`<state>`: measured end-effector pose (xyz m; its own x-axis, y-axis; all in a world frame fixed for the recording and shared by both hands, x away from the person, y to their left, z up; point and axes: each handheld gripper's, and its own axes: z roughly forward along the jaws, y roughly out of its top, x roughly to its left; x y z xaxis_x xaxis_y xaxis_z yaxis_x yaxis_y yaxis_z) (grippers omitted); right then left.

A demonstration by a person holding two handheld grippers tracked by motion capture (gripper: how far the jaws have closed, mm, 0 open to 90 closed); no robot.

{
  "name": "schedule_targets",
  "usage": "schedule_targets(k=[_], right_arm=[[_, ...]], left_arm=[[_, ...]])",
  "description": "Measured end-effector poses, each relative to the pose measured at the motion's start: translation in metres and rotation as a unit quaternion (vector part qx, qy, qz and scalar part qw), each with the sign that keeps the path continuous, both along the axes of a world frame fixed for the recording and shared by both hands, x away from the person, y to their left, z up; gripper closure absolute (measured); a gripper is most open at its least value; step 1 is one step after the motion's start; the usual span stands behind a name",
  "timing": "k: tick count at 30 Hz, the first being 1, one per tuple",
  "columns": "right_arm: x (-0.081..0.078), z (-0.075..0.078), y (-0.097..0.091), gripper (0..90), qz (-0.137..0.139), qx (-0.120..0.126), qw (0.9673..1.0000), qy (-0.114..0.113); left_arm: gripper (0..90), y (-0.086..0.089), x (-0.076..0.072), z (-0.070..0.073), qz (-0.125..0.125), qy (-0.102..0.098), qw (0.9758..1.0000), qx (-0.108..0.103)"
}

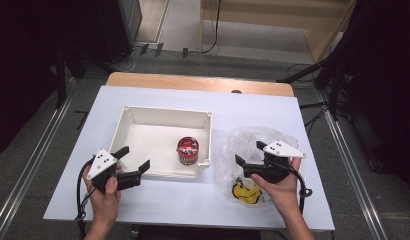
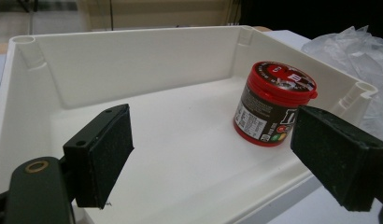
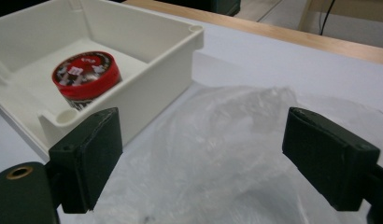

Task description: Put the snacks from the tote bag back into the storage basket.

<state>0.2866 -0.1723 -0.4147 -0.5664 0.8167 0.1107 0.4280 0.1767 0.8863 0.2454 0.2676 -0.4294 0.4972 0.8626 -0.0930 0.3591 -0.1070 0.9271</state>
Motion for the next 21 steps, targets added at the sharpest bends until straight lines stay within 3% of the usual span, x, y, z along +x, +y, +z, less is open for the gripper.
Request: schedule_targets(k=[21], right_arm=[[-0.021,-0.027,-0.082,6.5,-0.067,0.014,0.9975,0.017]], left_arm=[[10.3,0.005,-0.002,-0.003,0.005,-0.006,0.9999,0.010]])
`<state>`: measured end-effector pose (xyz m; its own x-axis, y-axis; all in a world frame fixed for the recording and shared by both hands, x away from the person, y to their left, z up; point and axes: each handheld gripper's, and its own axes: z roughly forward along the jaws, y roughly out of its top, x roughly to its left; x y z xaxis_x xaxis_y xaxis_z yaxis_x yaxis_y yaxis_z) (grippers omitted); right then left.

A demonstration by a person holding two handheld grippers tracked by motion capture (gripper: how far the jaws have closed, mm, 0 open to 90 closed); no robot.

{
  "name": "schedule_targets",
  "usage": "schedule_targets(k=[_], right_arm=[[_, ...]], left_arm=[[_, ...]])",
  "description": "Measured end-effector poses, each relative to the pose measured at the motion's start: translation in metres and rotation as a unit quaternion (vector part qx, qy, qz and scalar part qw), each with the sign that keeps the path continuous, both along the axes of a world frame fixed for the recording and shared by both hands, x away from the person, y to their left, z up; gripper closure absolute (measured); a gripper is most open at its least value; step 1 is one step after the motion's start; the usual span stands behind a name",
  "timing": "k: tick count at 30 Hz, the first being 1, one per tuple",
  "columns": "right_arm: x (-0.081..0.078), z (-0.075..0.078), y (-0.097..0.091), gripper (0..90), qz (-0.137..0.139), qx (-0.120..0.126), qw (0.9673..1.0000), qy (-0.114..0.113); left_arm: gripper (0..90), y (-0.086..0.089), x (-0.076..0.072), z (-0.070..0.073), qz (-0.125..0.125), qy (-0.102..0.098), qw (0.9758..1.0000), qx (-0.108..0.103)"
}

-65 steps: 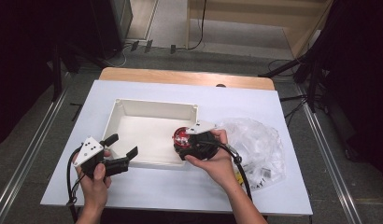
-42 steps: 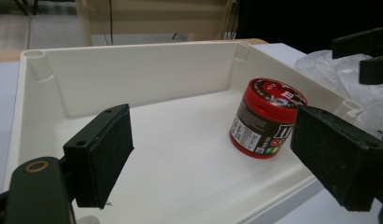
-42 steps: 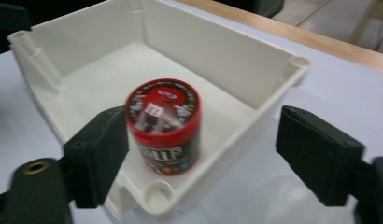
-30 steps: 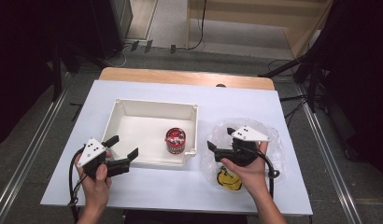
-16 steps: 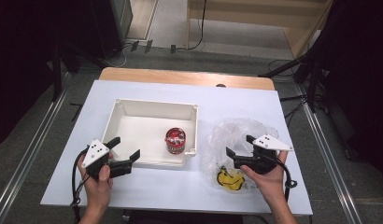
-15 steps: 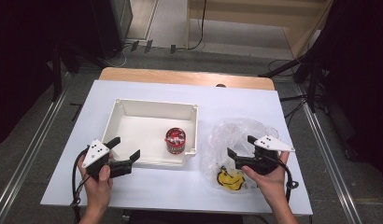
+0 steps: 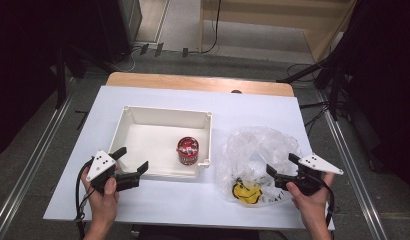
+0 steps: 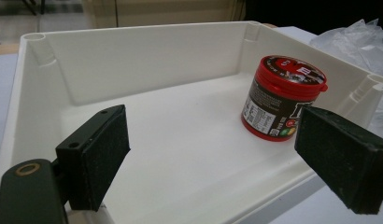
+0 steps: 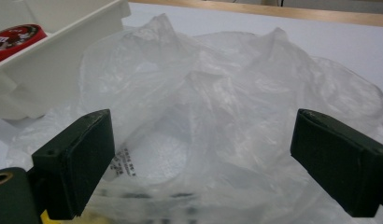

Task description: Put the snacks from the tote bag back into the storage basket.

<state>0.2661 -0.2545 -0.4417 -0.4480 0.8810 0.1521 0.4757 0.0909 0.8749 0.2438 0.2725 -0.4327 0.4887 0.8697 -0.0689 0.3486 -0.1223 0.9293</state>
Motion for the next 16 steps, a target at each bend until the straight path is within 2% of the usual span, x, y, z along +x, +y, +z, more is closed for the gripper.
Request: schedule_targets(k=[5,11,16], right_arm=[[-0.004,-0.005,-0.015,6.5,-0.013,0.001,0.9999,0.003],[-0.005,-0.012,-0.031,6.5,-0.029,0.006,0.9995,0.010],[-0.002,-0.020,-0.035,6.6,-0.040,0.006,0.9990,0.017]], left_arm=[[10.2,0.002,-0.001,-0.005,-0.003,0.000,1.0000,0.005],[9.8,0.000,-0.002,-0.008,-0.007,-0.012,0.9998,0.013],[9.4,-0.007,-0.002,-0.011,-0.017,-0.012,0.9995,0.022]])
